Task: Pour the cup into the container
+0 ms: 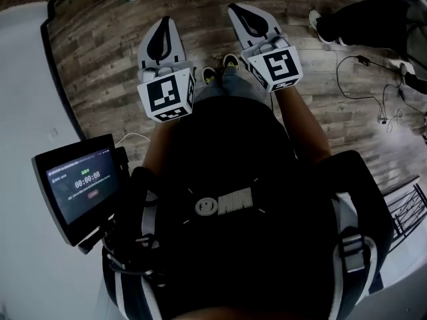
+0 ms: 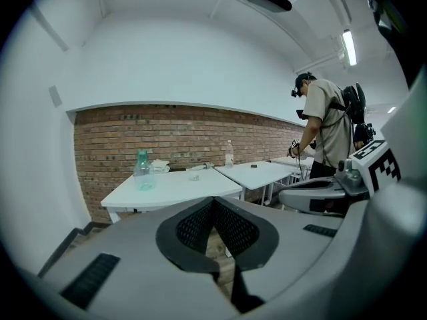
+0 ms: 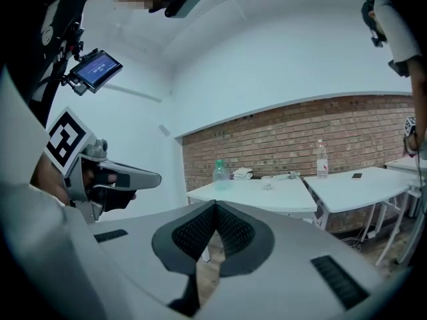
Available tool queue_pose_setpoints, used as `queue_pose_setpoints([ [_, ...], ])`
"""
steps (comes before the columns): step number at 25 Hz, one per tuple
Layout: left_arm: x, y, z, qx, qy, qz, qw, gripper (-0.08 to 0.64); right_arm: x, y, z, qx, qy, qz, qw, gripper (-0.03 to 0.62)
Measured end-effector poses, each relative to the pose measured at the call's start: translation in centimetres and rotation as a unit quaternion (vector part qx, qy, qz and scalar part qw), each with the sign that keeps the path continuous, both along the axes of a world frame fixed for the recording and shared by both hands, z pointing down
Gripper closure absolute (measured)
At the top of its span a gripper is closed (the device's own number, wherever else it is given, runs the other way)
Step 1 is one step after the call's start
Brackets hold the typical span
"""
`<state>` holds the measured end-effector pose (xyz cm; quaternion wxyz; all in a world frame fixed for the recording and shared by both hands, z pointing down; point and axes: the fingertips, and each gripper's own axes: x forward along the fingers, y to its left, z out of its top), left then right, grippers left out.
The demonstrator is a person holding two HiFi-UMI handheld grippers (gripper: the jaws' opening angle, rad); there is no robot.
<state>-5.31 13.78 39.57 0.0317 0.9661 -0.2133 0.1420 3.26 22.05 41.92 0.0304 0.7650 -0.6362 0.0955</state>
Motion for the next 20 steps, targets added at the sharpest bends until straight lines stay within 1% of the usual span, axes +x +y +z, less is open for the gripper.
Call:
queue_pose_setpoints([
  [2, 0.0, -0.7, 0.1, 0.003, -0.006, -0.005, 1.0000, 0.566, 0.7, -0.9, 0.3, 0.008, -0.010, 0.002, 1.000, 0.588],
  [3, 0.7, -2.0, 0.1, 0.003, -0.007, -0.007, 0.9999, 0.566, 1.5, -2.2, 0.3, 0.012, -0.014, 0.001, 1.000, 0.588],
  [6, 4.1, -7.9, 0.2, -0.010, -0.012, -0.022, 0.9996, 0.566, 5.6, -8.1, 0.0, 0.001, -0.012, -0.005, 1.000, 0.588],
  [7, 5.0, -9.1, 0.0, -0.015, -0.011, -0.022, 0.9996, 0.566, 6.7, -9.3, -0.3, -0.004, -0.012, -0.002, 1.000, 0.588],
  [9, 6.1, -10.1, -0.4, -0.014, -0.002, -0.011, 0.9998, 0.566, 7.7, -10.0, -1.2, -0.005, -0.010, 0.006, 1.000, 0.588],
  [12, 6.3, -9.9, -0.8, -0.010, 0.011, -0.003, 0.9999, 0.566, 7.5, -9.4, -2.2, -0.003, 0.011, 0.015, 1.000, 0.588],
  [14, 7.0, -10.5, -0.3, -0.013, 0.006, 0.004, 0.9999, 0.566, 7.9, -9.7, -2.2, 0.002, 0.010, 0.021, 1.000, 0.588],
  [18, 12.4, -16.5, 0.6, -0.026, -0.017, 0.007, 0.9995, 0.566, 13.0, -15.9, -1.5, -0.004, -0.007, 0.021, 1.000, 0.588],
  [20, 14.0, -18.6, 0.4, -0.023, -0.020, 0.009, 0.9995, 0.566, 14.5, -17.9, -1.7, -0.002, -0.004, 0.019, 1.000, 0.588],
])
